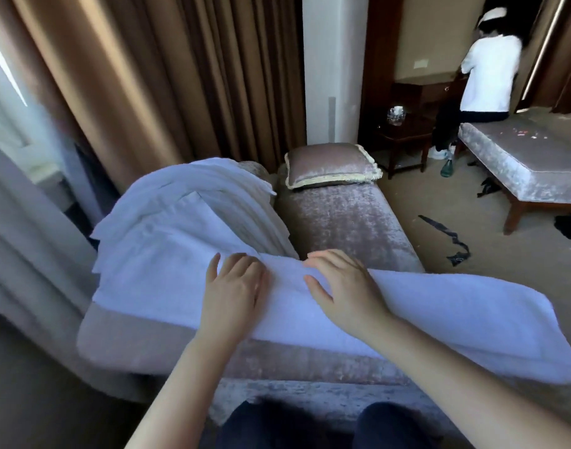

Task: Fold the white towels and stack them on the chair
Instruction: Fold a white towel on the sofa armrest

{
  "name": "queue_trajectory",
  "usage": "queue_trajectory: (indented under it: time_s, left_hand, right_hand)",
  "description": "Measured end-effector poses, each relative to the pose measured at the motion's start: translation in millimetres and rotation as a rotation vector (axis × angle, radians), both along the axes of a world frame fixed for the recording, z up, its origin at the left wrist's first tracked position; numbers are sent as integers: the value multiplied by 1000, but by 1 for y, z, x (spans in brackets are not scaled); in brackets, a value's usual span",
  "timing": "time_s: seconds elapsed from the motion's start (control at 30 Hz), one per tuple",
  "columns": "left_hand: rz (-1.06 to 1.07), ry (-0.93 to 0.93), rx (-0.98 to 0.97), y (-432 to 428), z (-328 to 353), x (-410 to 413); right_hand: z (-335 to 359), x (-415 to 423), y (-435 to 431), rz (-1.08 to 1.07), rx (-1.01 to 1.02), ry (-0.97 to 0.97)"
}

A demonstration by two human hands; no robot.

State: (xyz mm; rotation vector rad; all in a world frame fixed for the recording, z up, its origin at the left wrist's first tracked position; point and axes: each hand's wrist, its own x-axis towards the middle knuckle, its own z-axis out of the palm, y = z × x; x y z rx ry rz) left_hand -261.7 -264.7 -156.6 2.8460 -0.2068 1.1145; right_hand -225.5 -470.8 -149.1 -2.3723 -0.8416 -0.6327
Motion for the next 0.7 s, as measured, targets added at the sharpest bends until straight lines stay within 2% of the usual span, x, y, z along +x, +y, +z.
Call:
queue_trajectory:
  time_s: [0.1,0.23,0.43,0.57,0.63,0.7]
  left_hand:
    - [145,25,117,56,11,-3]
    - [321,73,48,121,22,-15]
    - [329,66,-112,154,-12,-34]
    - [326,16,-133,153,-17,-33]
    - [325,5,-156,154,-19,-33]
    - [307,-3,-175,154,-20,-33]
  right_hand:
    - [3,2,52,75,-42,127]
    - [17,13,110,84,-90,248]
    - [44,42,170,38,-191,370]
    - [46,57,190,25,-107,533]
    - [44,60,193,50,-4,471]
    - [45,55,195,116,88,311]
